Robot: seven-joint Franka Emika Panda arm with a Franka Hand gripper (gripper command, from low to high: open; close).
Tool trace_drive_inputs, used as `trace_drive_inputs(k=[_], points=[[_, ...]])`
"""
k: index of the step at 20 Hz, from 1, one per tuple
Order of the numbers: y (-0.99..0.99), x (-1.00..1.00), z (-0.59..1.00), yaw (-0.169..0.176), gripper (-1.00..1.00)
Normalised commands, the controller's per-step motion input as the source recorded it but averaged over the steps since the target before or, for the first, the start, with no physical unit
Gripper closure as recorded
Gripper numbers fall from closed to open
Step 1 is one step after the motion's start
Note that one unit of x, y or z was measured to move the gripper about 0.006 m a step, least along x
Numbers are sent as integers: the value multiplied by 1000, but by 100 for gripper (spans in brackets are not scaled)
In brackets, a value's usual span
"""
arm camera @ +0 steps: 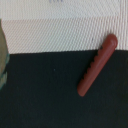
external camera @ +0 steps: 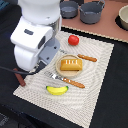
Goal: Interact with the objects in diverse but meaningful ways.
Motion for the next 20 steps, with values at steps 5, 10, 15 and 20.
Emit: trace_drive_inputs(k=[5,10,15,20], points=[[-189,-933,-328,-92,-100],[-127,-850,-324,-120,-100],[-59,-718,-350,-150,-100],[-2,-708,-506,-98,-100]])
